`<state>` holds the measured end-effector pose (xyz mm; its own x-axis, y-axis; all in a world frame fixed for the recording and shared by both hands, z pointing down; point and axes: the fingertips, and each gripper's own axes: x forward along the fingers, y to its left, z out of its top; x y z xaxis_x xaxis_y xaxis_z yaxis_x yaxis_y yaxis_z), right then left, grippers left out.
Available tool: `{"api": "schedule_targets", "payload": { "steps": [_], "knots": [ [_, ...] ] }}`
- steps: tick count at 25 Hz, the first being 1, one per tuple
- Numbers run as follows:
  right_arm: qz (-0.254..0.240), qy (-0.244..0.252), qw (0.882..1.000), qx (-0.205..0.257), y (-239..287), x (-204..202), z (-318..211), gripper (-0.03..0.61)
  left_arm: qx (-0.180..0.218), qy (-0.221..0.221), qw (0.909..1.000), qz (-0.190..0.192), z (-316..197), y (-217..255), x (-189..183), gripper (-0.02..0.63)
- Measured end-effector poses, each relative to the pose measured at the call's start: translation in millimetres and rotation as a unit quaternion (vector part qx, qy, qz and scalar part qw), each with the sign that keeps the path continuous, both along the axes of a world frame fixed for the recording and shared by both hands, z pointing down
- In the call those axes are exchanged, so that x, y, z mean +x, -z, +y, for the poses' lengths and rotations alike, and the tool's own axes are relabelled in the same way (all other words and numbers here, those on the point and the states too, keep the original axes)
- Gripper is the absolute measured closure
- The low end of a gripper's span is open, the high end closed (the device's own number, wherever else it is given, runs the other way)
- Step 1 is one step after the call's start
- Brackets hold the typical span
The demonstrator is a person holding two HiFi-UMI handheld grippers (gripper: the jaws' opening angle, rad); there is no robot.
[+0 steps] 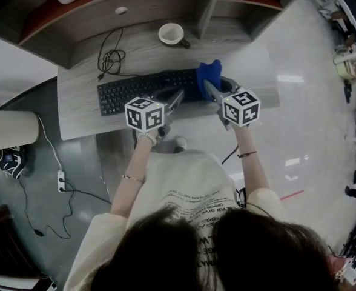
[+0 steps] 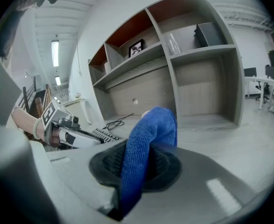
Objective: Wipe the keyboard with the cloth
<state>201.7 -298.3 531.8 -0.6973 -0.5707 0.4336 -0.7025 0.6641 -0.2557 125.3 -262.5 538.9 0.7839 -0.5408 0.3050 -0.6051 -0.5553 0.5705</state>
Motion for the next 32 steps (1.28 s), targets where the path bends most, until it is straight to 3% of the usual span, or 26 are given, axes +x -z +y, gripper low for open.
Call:
{"api": "schedule_targets", "payload": {
  "steps": [32],
  "knots": [
    [-0.001, -0.035, 0.999, -0.024, -11, -51, -2, 0.520, -0.013, -0.013, 0.9998, -0.002, 6, -5, -65, 0.616]
  ]
}}
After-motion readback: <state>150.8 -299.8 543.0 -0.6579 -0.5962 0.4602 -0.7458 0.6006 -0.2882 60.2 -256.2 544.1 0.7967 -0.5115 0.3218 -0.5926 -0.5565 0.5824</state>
